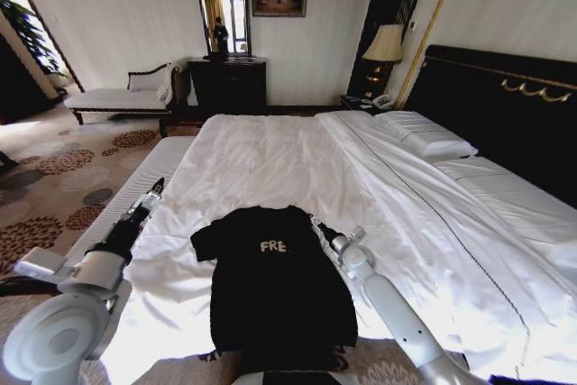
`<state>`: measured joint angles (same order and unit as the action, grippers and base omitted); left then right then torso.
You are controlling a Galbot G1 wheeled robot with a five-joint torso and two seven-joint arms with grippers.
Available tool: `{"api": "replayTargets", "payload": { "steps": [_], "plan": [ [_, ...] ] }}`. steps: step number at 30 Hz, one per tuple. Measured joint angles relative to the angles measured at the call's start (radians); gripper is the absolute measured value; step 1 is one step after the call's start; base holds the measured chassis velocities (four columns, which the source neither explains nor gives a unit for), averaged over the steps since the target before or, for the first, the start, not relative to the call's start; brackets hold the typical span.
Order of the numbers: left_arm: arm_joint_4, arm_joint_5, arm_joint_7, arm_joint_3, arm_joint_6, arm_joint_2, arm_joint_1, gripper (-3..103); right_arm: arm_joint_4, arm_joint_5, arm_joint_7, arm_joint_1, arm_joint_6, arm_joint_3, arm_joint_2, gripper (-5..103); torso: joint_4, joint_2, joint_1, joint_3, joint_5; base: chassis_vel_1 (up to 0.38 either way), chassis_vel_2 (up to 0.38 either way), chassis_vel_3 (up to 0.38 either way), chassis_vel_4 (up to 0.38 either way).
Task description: Fold the clothes on the bed.
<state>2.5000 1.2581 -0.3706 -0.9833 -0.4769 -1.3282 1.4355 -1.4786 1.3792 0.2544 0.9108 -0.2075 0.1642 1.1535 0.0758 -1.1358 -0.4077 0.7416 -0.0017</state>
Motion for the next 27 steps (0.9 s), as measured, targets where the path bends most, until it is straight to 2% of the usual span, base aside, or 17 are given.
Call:
{"api": "replayTargets", "payload": {
  "steps": [1,2,6,9,11,12,14,15,16,17,19,27],
  "plan": [
    [0.000,-0.003,0.000,0.003,0.000,-0.003,0.001,100,0.000,0.000,0.001,-0.001,-0.001,-0.002,-0.004,63,0.0000,0.000,0.000,0.000,-0.0001,0.000,0.000,0.000,0.000],
    [0.000,-0.003,0.000,0.003,0.000,-0.003,0.001,100,0.000,0.000,0.001,-0.001,-0.001,-0.002,-0.004,63,0.0000,0.000,0.000,0.000,-0.0001,0.000,0.000,0.000,0.000],
    [0.000,-0.009,-0.002,0.011,0.000,-0.010,0.001,100,0.006,-0.006,0.001,-0.007,-0.002,-0.014,-0.016,41,0.0000,0.000,0.000,0.000,0.0000,0.000,0.000,0.000,0.000],
    [0.000,-0.009,-0.002,0.011,0.000,-0.010,0.001,100,0.009,-0.007,0.001,-0.013,-0.002,-0.018,-0.017,36,-0.0001,0.000,0.000,0.000,0.0000,0.000,0.000,0.000,0.000],
    [0.000,-0.009,-0.003,0.010,0.000,-0.009,0.000,100,0.010,-0.008,0.000,-0.019,-0.005,-0.023,-0.021,25,-0.0003,0.000,0.000,0.000,-0.0001,0.000,0.000,0.000,0.000],
    [0.000,-0.009,-0.003,0.010,0.000,-0.009,0.000,100,0.010,-0.008,0.000,-0.019,-0.005,-0.023,-0.021,25,-0.0003,0.000,0.000,0.000,-0.0001,0.000,0.000,0.000,0.000],
    [0.000,-0.009,-0.004,0.007,0.000,-0.007,0.000,100,0.010,-0.008,0.003,-0.024,-0.014,-0.030,-0.028,14,-0.0002,0.000,0.000,0.000,0.0000,0.000,0.000,0.000,0.000],
    [0.000,-0.008,-0.004,0.005,0.000,-0.006,-0.001,100,0.010,-0.009,0.007,-0.026,-0.019,-0.036,-0.034,14,-0.0001,0.000,0.000,0.000,0.0000,0.000,0.000,0.000,0.000],
    [0.000,-0.008,-0.005,0.004,0.000,-0.005,-0.001,100,0.010,-0.010,0.009,-0.028,-0.022,-0.041,-0.039,9,-0.0001,0.000,0.000,0.000,0.0000,0.000,0.000,0.000,0.000],
    [0.000,-0.008,-0.005,0.004,0.000,-0.005,-0.001,100,0.010,-0.010,0.009,-0.028,-0.022,-0.041,-0.039,9,-0.0001,0.000,0.000,0.000,0.0000,0.000,0.000,0.000,0.000],
    [0.000,-0.007,-0.005,0.004,0.000,-0.005,-0.001,100,0.010,-0.014,0.011,-0.032,-0.027,-0.053,-0.052,2,0.0000,0.000,0.000,0.000,0.0000,0.000,0.000,0.000,0.000],
    [0.000,-0.008,-0.007,0.006,0.000,-0.011,-0.001,100,0.011,-0.018,0.015,-0.049,-0.029,-0.067,-0.071,-3,0.0000,0.000,0.000,0.000,0.0000,0.000,0.000,0.000,0.000]
  ]
}}
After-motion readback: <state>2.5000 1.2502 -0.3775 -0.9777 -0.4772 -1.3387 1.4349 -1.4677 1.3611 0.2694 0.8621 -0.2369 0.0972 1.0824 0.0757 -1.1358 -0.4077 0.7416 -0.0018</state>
